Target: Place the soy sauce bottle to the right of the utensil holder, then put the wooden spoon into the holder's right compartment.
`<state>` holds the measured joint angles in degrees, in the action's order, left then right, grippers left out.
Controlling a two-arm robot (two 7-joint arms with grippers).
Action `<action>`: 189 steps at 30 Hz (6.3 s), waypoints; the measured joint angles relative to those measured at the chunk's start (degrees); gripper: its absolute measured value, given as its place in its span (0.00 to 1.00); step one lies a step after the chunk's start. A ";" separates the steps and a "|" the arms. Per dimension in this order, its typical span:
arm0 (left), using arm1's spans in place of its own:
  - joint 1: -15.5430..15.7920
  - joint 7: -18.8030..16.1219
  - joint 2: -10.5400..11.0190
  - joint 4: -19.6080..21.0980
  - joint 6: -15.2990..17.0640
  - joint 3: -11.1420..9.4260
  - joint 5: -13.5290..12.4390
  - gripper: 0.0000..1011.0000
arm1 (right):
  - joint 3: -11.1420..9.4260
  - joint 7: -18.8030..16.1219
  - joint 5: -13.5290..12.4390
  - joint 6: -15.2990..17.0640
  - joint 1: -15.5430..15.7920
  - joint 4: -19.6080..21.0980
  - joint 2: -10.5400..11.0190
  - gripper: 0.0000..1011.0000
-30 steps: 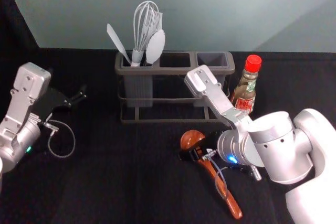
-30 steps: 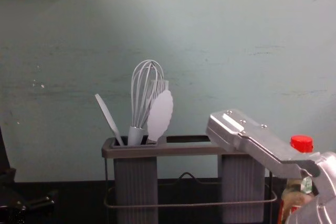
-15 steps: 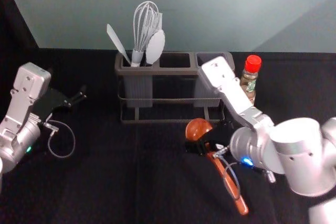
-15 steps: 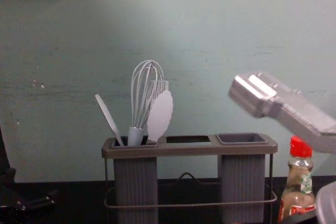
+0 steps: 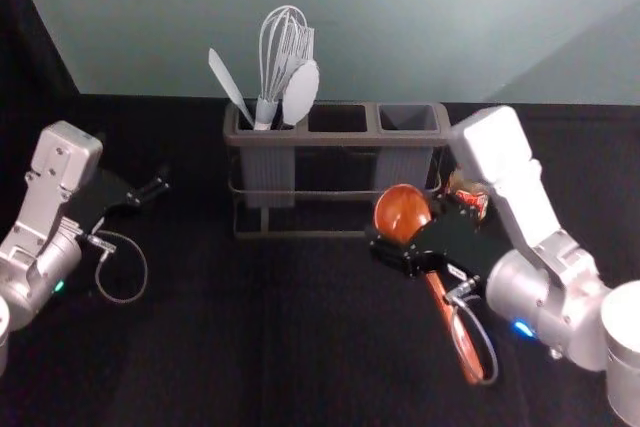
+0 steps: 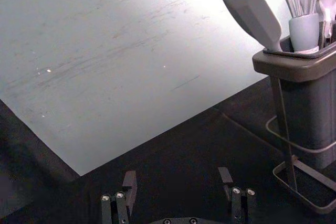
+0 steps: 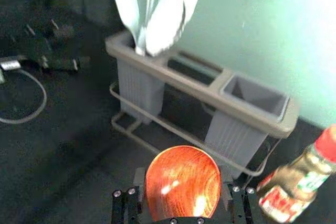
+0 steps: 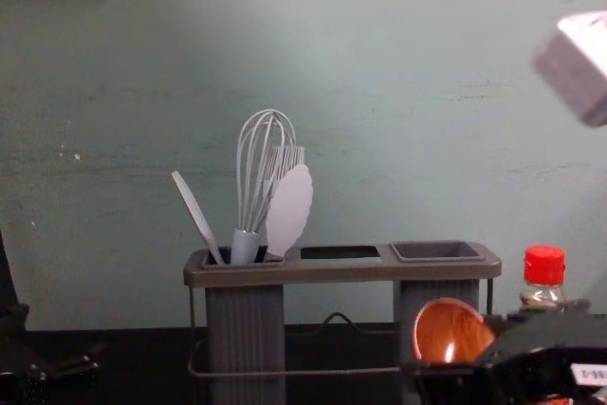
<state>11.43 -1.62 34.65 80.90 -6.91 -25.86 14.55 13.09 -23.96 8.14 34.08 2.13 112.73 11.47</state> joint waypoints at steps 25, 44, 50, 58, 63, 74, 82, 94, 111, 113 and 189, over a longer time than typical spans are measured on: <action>0.00 0.00 0.00 0.00 0.00 0.00 0.00 1.00 | -3.11 8.29 -4.96 -39.08 8.62 -2.79 2.70 0.83; 0.00 0.00 0.00 0.00 0.00 0.00 0.00 1.00 | -2.68 8.53 -6.53 -39.82 8.42 -3.64 3.54 0.83; 0.00 0.00 0.00 0.00 0.00 0.00 0.00 1.00 | -2.69 8.49 -6.48 -39.77 8.39 -3.61 3.51 0.83; 0.00 0.00 0.00 0.00 0.00 0.00 0.00 1.00 | -2.69 8.45 -6.42 -39.72 8.37 -3.56 3.47 0.83; 0.00 0.00 0.00 0.00 0.00 0.00 0.00 1.00 | -2.59 8.56 -6.54 -39.77 7.96 -3.55 3.53 0.83; 0.00 0.00 0.00 0.00 0.00 0.00 0.00 1.00 | -1.55 9.36 -7.24 -40.77 1.84 -4.46 3.72 0.83; 0.00 0.00 0.00 0.00 0.00 0.00 0.00 1.00 | 0.01 7.94 -9.28 -41.55 -5.64 -7.81 3.43 0.83; 0.00 0.00 0.00 0.00 0.00 0.00 0.00 1.00 | 1.79 7.22 -11.03 -43.92 -14.89 -14.34 2.00 0.83; 0.00 0.00 0.00 0.00 0.00 0.00 0.00 1.00 | 1.87 8.39 -12.84 -53.67 -22.23 -25.91 -1.81 0.83; 0.00 0.00 0.00 0.00 0.00 0.00 0.00 1.00 | 1.60 8.39 -13.30 -55.24 -23.02 -27.66 -2.47 0.83; 0.00 0.00 0.00 0.00 0.00 0.00 0.00 1.00 | -1.30 5.30 -14.61 -68.41 -21.56 -44.94 -8.18 0.92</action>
<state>11.43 -1.62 34.64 80.90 -6.91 -25.86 14.55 11.79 -18.66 -6.47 -34.33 -19.42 67.79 3.29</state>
